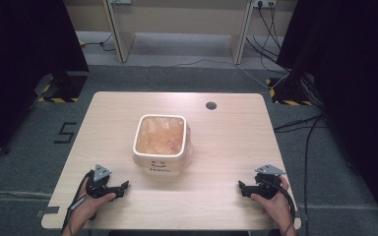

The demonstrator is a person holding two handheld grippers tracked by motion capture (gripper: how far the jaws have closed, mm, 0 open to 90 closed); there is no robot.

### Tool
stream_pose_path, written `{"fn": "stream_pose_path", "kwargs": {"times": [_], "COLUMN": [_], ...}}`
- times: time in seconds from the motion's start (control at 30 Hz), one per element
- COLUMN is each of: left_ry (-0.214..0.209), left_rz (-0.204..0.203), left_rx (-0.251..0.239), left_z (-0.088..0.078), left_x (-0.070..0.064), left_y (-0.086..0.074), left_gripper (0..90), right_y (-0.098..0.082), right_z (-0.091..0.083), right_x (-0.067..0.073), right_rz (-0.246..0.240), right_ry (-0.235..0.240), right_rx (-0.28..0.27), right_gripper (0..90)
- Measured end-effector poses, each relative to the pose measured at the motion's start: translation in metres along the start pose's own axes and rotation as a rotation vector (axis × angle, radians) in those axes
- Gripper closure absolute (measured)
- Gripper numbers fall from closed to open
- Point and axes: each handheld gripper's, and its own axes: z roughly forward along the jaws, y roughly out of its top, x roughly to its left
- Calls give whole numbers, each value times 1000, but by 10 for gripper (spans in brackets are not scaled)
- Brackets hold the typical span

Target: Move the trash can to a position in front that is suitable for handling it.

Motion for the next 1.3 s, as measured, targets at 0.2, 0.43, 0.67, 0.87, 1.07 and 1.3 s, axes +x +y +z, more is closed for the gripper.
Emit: {"fn": "stream_pose_path", "kwargs": {"times": [0.2, 0.43, 0.67, 0.87, 1.07, 1.3], "left_ry": [0, -19, -25, -41, -12, 10], "left_rz": [-1, -28, -62, -74, -70, -93], "left_rx": [-1, -13, -50, -68, -120, -145], "left_z": [0, -2, -8, -8, -5, 7], "left_x": [0, 2, 6, 7, 21, 30], "left_y": [0, -1, 7, 13, 38, 64], "left_gripper": [132, 145, 147, 149, 148, 149], "right_y": [0, 3, 12, 30, 58, 86], "right_z": [0, -1, -4, -5, -5, 4], "right_x": [0, 0, 8, 16, 30, 51], "right_rz": [0, -3, -11, -33, -61, -65], "right_ry": [0, 7, 15, 28, 76, 135], "right_rx": [0, -4, -39, -79, -118, -161], "right_gripper": [4, 133, 154, 154, 154, 153]}}
